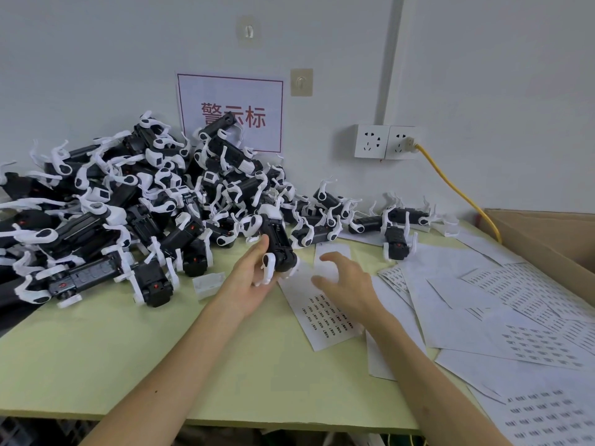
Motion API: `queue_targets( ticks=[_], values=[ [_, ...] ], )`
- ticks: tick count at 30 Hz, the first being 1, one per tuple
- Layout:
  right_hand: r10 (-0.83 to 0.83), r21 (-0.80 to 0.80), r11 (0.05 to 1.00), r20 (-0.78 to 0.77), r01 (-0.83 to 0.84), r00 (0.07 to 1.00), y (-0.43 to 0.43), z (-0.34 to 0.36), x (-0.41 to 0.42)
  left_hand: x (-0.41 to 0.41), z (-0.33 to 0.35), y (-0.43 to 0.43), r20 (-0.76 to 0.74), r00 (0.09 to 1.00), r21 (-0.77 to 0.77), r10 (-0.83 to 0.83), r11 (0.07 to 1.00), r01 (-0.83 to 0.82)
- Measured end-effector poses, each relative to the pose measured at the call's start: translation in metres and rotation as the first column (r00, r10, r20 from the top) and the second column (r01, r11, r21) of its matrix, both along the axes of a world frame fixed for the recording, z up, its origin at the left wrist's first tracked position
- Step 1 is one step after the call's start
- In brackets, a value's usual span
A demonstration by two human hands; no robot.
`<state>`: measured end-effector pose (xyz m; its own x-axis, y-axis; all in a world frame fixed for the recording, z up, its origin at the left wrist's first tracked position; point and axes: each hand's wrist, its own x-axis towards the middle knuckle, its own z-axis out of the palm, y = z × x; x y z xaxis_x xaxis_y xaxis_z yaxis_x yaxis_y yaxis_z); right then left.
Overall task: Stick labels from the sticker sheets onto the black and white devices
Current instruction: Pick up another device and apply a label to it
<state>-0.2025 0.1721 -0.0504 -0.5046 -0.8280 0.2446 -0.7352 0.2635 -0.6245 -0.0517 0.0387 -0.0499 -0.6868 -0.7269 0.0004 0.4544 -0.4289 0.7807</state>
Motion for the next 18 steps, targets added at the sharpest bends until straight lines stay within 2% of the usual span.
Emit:
queue_targets(
  ticks=[2, 5, 8, 10, 12, 14, 18],
  values=[
    [0.070, 0.154, 0.987, -0.107, -0.053, 0.992, -0.002, -0.005, 0.002, 0.000, -0.001, -0.002, -0.021, 1.000, 0.019, 0.007, 1.000, -0.006],
    [0.127, 0.263, 0.960, -0.107, -0.095, 0.986, -0.008, -0.014, 0.006, 0.004, 0.003, -0.001, -0.040, 0.998, 0.036, 0.037, 0.999, -0.036],
    [0.102, 0.216, 0.973, -0.069, -0.085, 0.992, -0.007, -0.011, 0.005, 0.007, 0.006, -0.003, -0.038, 0.992, 0.174, 0.117, 0.979, -0.109],
    [0.081, 0.101, 0.992, -0.071, -0.073, 0.994, -0.005, -0.007, 0.007, 0.009, 0.009, -0.005, -0.045, 0.989, 0.246, 0.140, 0.961, -0.125],
    [0.031, -0.087, 0.996, 0.040, -0.028, 0.999, -0.002, -0.005, 0.008, 0.010, 0.009, -0.007, -0.053, 0.990, 0.264, 0.130, 0.958, -0.112],
    [-0.004, -0.210, 0.976, 0.222, 0.052, 0.975, 0.001, 0.000, 0.007, 0.011, 0.010, -0.009, -0.040, 0.994, 0.224, 0.103, 0.970, -0.092],
    [0.022, -0.312, 0.931, 0.567, 0.190, 0.823, 0.002, 0.011, 0.000, 0.008, 0.009, -0.009, 0.015, 0.994, 0.169, 0.106, 0.980, -0.107]
  ],
)
